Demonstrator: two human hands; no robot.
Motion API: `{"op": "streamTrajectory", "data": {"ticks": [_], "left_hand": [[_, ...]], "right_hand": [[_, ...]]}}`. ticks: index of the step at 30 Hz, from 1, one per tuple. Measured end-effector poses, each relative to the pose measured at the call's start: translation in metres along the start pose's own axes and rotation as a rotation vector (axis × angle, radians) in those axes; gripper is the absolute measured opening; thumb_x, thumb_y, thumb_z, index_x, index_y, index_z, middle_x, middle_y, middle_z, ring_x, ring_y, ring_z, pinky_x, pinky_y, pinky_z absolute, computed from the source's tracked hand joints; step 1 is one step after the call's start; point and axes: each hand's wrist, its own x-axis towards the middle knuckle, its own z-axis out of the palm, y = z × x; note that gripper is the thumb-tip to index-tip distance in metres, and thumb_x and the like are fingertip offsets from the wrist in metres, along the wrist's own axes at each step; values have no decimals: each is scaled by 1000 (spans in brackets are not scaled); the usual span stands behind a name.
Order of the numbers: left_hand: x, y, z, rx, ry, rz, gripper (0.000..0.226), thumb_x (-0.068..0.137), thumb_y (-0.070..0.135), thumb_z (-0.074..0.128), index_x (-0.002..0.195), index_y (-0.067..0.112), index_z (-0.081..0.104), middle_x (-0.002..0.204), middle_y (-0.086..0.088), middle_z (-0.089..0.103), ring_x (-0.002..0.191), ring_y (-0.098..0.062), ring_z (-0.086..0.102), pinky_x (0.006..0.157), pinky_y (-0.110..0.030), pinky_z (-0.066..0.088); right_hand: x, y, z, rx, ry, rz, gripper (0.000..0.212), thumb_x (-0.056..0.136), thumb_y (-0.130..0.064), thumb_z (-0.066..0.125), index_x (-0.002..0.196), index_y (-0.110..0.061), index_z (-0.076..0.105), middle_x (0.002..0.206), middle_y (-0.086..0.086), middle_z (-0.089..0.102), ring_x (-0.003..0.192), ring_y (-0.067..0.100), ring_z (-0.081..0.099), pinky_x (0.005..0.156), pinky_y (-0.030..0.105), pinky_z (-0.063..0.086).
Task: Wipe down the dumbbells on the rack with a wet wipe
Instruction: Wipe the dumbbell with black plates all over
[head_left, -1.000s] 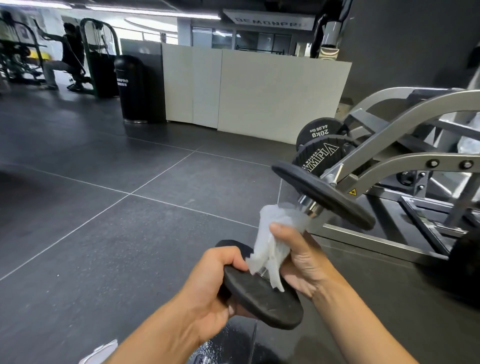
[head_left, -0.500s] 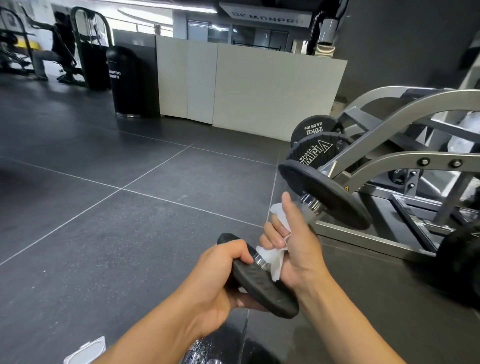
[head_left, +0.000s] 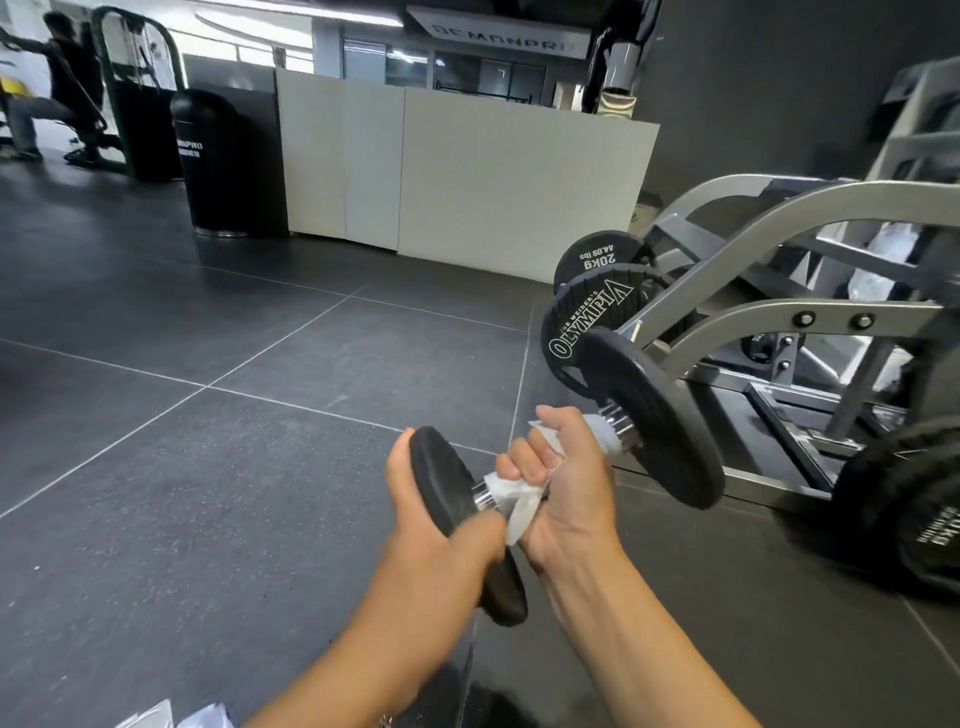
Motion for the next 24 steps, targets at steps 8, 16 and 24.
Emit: {"op": "streamTrajectory", "data": {"ticks": [8,16,24], "left_hand": [[41,13,-53,-461,-407,-655,49,48,11,64,95,-3,69,97,-22,62,83,-38,60,74,-46,58],[40,8,-53,-384,-353,-578,47,44,16,68,89,1,72,91,-20,60,67,-34,61,58,-38,59],[-4,7,-11,-140,-63,-52,62,91,3,55,143,36,47,99,2,69,68,-7,62,63,-25,54]], "right_hand": [[-9,-15,-1,-285,-561,132,38,68,-19,70,44,-22,40,42,2,14,42,21,13,47,29,22],[-8,-24,3,-263,-689,162,49,67,-21,81,44,-21,37,36,-2,28,34,14,26,42,23,31],[0,-20,24,-100,45,-155,36,89,-8,68,63,-18,46,50,-2,26,39,12,27,41,24,29]]}}
